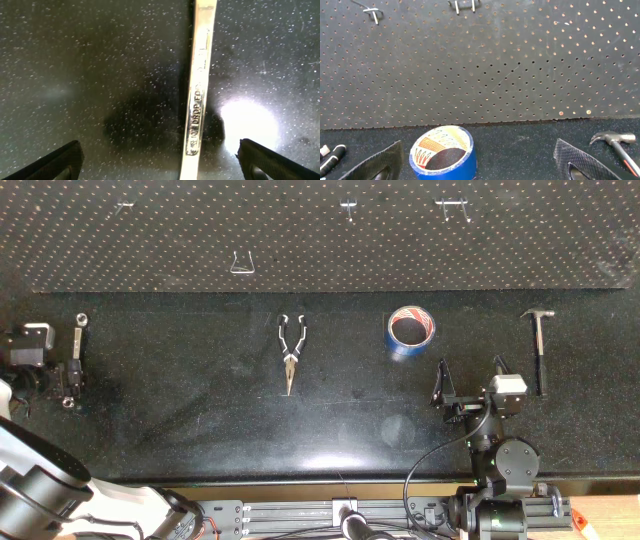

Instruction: Place Tools Onto Pegboard

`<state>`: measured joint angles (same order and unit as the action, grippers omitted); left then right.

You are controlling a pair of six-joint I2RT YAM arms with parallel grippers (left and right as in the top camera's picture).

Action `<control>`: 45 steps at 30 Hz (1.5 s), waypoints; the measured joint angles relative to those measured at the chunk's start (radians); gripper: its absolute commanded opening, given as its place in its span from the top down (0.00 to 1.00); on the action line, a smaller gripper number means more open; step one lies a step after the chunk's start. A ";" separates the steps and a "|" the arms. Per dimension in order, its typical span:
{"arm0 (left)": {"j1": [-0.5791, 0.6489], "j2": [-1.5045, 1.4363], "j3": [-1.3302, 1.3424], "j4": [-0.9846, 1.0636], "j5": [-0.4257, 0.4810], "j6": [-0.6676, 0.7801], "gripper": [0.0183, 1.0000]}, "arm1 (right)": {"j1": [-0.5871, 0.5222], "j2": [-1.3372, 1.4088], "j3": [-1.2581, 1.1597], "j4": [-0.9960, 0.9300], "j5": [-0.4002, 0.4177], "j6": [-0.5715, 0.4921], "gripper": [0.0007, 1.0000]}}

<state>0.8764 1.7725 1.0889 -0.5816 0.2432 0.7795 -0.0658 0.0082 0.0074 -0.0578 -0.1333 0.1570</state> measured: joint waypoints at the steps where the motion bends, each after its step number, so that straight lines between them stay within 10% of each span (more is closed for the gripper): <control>1: -0.008 0.004 0.000 0.002 -0.001 0.000 0.01 | 0.000 0.000 0.000 0.000 0.000 0.000 0.02; 15: -0.066 0.054 0.000 0.048 0.006 -0.095 0.00 | 0.000 0.000 0.000 0.000 0.000 0.000 0.02; 24: -0.066 0.056 0.000 0.050 0.016 -0.130 0.72 | 0.000 0.000 0.000 0.000 0.000 0.000 0.02; 45: -0.066 0.056 0.000 0.043 0.020 -0.153 0.88 | 0.000 0.000 0.000 0.000 0.000 0.000 0.02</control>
<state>0.8104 1.8290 1.0893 -0.5381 0.2630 0.6262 -0.0658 0.0082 0.0074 -0.0578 -0.1333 0.1570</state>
